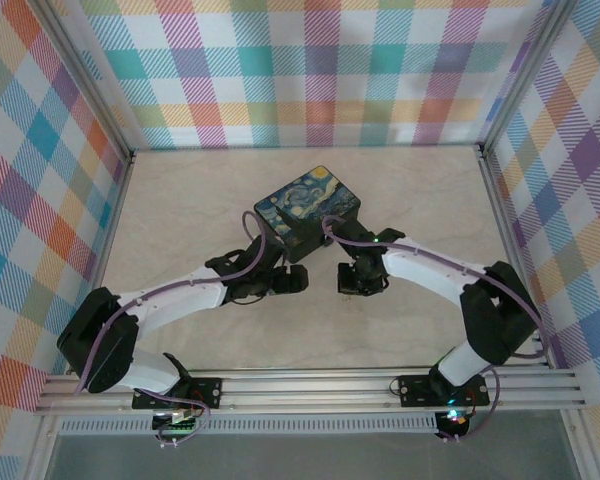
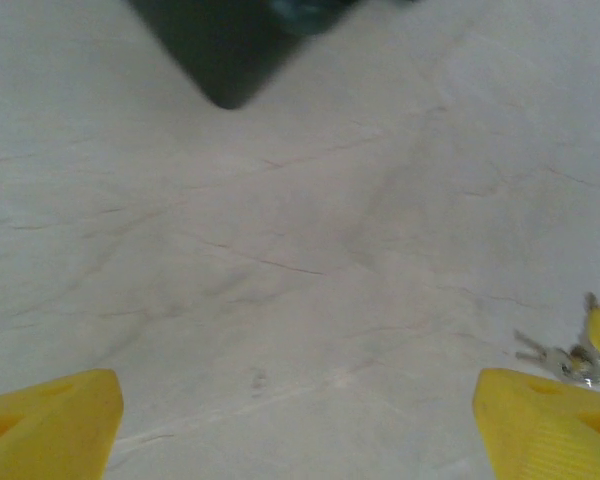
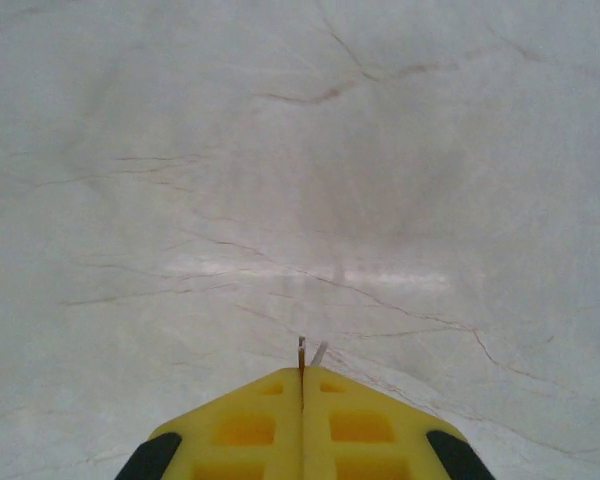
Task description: Unlock a padlock with a key
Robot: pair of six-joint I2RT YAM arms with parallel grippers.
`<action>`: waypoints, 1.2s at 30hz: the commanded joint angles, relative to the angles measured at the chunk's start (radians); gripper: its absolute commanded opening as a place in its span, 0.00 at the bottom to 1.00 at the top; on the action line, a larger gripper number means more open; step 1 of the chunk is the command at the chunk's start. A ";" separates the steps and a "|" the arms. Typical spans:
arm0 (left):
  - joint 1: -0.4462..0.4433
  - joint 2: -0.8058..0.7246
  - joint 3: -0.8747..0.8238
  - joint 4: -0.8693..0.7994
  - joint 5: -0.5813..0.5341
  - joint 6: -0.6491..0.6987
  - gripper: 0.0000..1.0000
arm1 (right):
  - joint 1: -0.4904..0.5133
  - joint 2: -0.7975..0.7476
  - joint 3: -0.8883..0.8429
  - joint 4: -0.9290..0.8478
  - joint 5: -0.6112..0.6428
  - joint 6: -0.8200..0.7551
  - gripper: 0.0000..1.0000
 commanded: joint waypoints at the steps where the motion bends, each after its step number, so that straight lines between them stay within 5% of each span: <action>1: 0.018 0.015 0.014 0.103 0.203 0.054 0.84 | -0.002 -0.060 -0.009 0.076 -0.068 -0.167 0.00; 7: 0.132 -0.003 -0.097 0.333 0.453 -0.005 0.67 | -0.023 -0.162 -0.081 0.293 -0.279 -0.322 0.00; 16: 0.166 -0.041 -0.139 0.492 0.620 -0.001 0.57 | -0.154 -0.202 -0.162 0.537 -0.594 -0.330 0.00; 26: 0.166 -0.039 -0.163 0.601 0.663 0.016 0.56 | -0.191 -0.159 -0.136 0.596 -0.745 -0.278 0.01; 36: 0.172 -0.062 -0.182 0.677 0.673 0.018 0.44 | -0.191 -0.172 -0.156 0.599 -0.804 -0.283 0.01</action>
